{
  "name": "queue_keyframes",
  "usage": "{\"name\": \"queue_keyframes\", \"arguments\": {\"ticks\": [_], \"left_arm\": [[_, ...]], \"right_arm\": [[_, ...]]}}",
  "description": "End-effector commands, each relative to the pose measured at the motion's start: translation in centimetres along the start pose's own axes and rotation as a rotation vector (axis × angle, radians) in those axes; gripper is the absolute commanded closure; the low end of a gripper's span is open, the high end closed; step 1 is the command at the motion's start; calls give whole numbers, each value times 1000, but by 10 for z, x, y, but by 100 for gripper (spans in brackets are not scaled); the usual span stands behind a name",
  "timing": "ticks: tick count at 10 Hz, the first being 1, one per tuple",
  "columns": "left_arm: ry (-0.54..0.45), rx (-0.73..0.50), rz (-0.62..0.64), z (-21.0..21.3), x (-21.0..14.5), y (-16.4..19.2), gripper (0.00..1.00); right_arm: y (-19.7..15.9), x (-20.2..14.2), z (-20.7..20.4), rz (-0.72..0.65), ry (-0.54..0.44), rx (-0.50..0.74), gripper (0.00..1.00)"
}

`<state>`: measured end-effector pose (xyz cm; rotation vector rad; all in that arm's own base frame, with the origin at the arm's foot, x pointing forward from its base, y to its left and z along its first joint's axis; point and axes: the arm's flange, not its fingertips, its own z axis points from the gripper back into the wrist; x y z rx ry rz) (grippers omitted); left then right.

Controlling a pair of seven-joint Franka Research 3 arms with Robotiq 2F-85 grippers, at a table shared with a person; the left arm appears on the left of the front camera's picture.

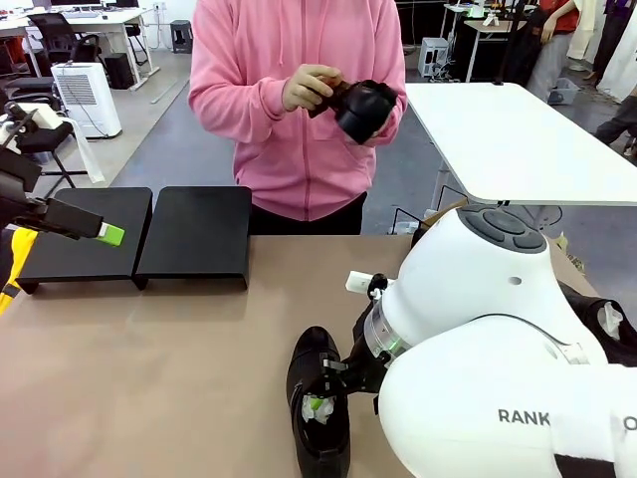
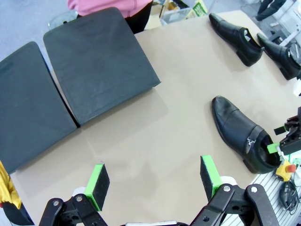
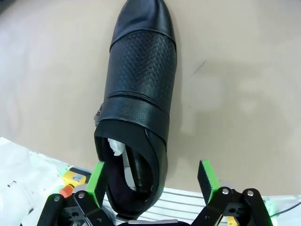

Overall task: Organize the shoes by placing them on the stand.
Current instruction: Place the Shoe from the middle of the table onto the Shoes Stand.

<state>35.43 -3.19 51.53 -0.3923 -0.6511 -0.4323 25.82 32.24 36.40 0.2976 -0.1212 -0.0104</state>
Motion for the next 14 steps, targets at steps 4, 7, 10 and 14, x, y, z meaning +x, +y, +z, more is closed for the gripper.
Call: {"name": "queue_keyframes", "arguments": {"ticks": [4, 7, 10, 14], "left_arm": [[-61, 63, -132, -16, -5, -142, 0], [157, 63, -1, -51, -18, -209, 0], [71, 47, -57, -44, -1, -205, 0], [288, 33, 118, -79, -31, -269, 0]], "right_arm": [[-98, 20, 95, -112, -122, -166, 0], [-161, 34, 108, -215, -68, -231, 0], [-125, 69, 131, -216, -109, -185, 0], [-214, 86, 141, -436, -112, -328, 0]]}}
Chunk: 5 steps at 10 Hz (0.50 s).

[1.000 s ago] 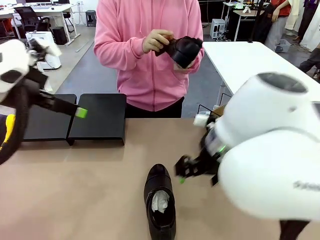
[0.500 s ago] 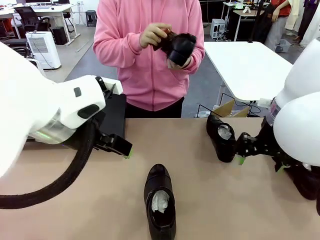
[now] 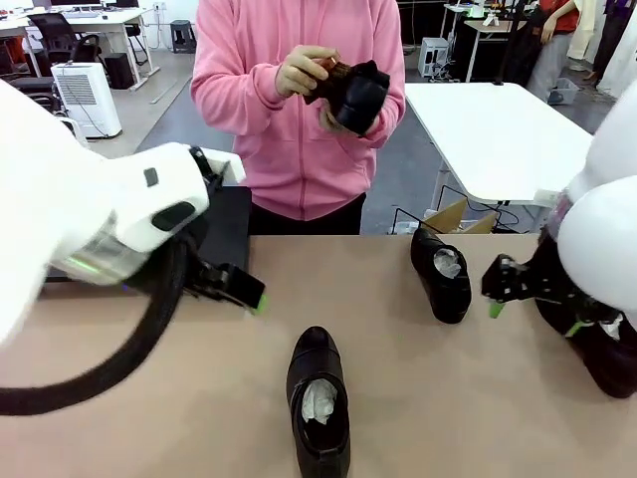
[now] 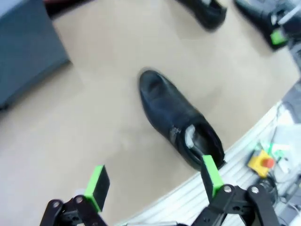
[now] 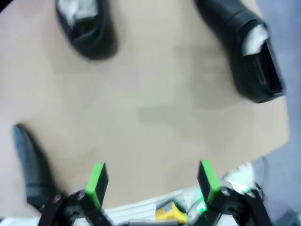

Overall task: Organize the shoes by placing them on the stand.
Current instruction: Place the Shoe from the middle of the table onto the Shoes Stand.

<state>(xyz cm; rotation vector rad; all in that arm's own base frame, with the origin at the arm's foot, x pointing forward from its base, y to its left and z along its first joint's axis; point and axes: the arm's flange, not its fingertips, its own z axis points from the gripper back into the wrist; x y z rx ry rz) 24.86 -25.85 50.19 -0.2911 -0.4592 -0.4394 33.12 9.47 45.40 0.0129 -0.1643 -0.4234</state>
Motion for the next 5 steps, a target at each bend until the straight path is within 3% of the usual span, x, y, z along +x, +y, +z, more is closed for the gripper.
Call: {"name": "queue_keyframes", "arguments": {"ticks": [1, 4, 5], "left_arm": [[115, -58, 179, -36, -2, -49, 0], [193, -38, 231, -84, 7, -91, 0], [206, -17, 223, -97, 10, -104, 0]], "right_arm": [[-30, 11, -9, -97, -5, -34, 0], [-48, 15, -22, -224, 8, -147, 0], [-41, 28, -5, -135, 0, -37, 0]]}}
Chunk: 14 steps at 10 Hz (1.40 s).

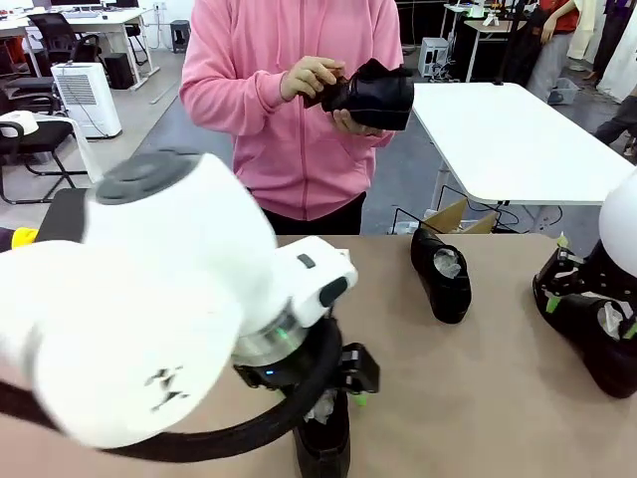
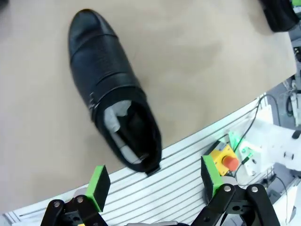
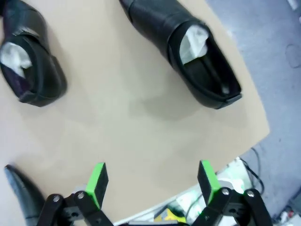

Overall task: Organize the shoes by placing them on the stand.
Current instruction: Place the Shoe from the middle of the table onto the Shoes Stand.

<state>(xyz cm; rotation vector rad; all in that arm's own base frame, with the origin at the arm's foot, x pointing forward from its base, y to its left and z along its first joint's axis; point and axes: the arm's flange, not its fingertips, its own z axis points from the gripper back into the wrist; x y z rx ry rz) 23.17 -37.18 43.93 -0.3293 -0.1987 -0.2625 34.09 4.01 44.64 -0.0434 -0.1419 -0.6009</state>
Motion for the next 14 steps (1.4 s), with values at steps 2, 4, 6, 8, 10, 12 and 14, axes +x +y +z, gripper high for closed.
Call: {"name": "queue_keyframes", "arguments": {"ticks": [2, 4, 6, 8, 10, 12, 14], "left_arm": [[21, 69, -15, -34, 24, -30, 0], [75, 114, 7, -56, 26, -42, 0], [113, 139, 40, -75, 24, -50, 0], [94, 161, 83, -86, 27, -54, 0], [75, 201, 133, -96, 30, -49, 0], [60, 246, 163, -106, 34, -47, 0], [77, 256, 187, -111, 40, -48, 0]], "right_arm": [[5, -3, 5, 37, -5, 36, 0], [5, -3, 5, 37, -5, 36, 0], [5, -3, 5, 37, -5, 36, 0], [5, -3, 5, 37, -5, 36, 0], [5, -3, 5, 37, -5, 36, 0], [5, -3, 5, 37, -5, 36, 0], [5, -3, 5, 37, -5, 36, 0]]}}
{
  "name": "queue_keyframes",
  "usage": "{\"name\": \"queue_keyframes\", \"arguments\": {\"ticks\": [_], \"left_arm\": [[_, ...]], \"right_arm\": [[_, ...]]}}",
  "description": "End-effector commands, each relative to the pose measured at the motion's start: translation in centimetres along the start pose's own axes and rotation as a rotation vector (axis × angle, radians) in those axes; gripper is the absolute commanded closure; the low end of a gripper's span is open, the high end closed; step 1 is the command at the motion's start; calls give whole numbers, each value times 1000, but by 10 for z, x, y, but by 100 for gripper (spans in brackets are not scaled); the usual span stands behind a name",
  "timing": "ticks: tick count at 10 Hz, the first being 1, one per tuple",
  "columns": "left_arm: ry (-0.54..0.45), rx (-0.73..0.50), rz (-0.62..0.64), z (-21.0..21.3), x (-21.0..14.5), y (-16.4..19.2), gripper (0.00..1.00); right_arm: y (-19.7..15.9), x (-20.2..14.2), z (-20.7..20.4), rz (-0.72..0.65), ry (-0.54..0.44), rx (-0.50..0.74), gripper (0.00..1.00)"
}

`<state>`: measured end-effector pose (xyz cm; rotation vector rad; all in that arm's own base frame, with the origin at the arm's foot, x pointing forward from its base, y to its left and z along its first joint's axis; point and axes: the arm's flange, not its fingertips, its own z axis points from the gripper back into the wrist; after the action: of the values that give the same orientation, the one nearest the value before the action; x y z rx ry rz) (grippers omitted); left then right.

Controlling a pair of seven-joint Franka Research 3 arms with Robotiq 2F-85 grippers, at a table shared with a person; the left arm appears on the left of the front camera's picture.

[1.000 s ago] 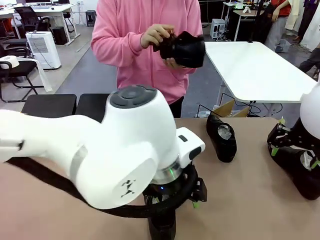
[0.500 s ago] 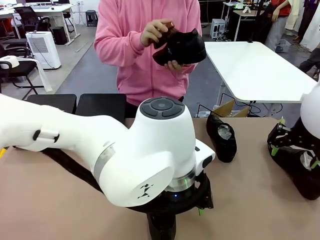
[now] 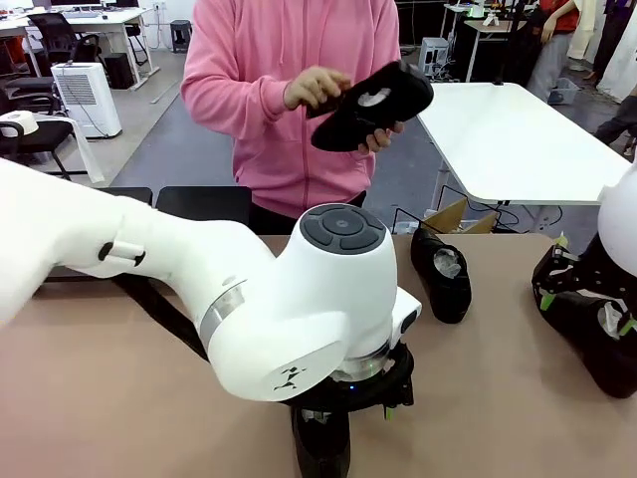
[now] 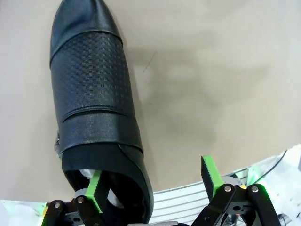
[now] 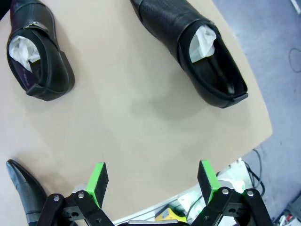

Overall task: Organize the shoes by placing them on the stand.
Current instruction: Place the Shoe from the middle of the table onto the Shoes Stand.

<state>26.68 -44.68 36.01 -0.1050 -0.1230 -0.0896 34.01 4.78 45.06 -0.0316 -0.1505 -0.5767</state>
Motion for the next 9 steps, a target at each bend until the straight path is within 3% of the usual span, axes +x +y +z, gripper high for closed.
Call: {"name": "queue_keyframes", "arguments": {"ticks": [1, 3, 9], "left_arm": [[25, 36, 50, -4, 9, -14, 0], [47, 48, 60, -6, 12, -12, 18], [47, 75, 77, -10, 10, -7, 86]], "right_arm": [[-1, 2, 1, 14, 0, 20, 0], [-1, 2, 1, 14, 0, 20, 0], [-1, 2, 1, 14, 0, 20, 0]]}}
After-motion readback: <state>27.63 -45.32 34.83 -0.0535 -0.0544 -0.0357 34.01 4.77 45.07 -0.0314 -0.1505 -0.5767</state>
